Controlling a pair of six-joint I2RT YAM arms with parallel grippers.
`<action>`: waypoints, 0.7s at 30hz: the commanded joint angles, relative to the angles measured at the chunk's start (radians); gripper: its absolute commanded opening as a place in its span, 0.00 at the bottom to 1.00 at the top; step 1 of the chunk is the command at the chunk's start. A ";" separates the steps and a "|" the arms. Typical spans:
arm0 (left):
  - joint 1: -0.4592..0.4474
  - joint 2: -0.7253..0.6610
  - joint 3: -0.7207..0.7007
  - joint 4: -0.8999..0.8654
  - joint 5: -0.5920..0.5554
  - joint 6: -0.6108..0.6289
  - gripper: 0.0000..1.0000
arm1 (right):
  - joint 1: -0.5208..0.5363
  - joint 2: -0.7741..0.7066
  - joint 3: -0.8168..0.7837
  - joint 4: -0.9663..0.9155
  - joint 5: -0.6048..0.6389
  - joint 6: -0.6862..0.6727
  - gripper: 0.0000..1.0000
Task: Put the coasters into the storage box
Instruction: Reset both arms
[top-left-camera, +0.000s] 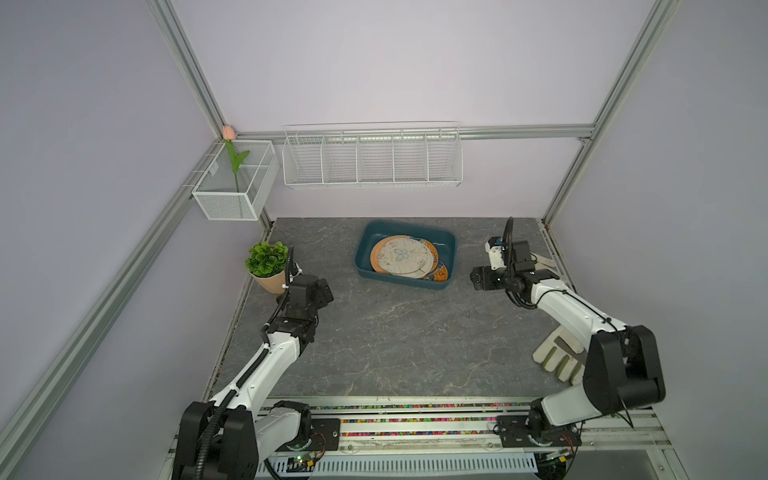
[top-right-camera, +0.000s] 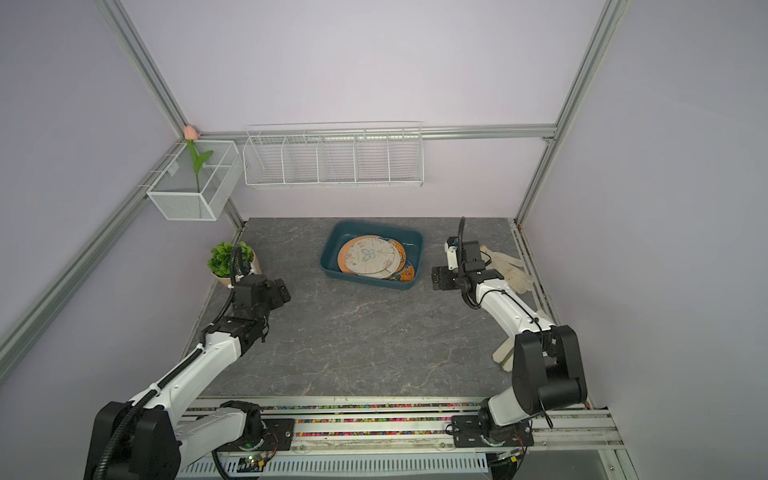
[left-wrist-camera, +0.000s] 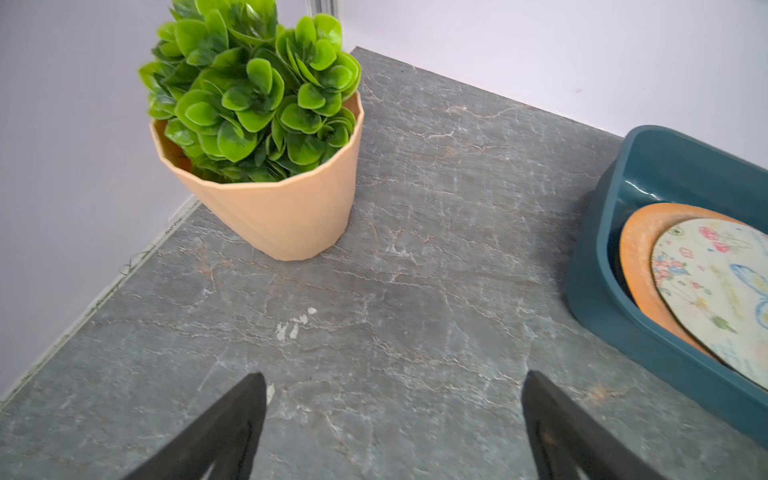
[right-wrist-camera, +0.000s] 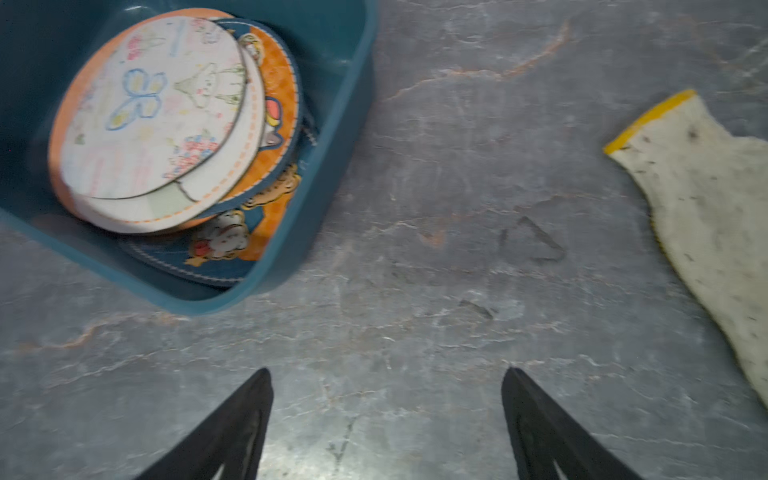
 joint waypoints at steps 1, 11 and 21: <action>0.031 0.033 -0.028 0.168 -0.043 0.131 0.96 | -0.060 -0.050 -0.097 0.204 0.061 -0.074 0.88; 0.100 0.119 -0.167 0.547 0.011 0.227 0.96 | -0.167 -0.042 -0.395 0.655 0.013 -0.112 0.88; 0.166 0.257 -0.226 0.830 0.114 0.235 0.96 | -0.193 -0.026 -0.570 1.007 -0.030 -0.137 0.88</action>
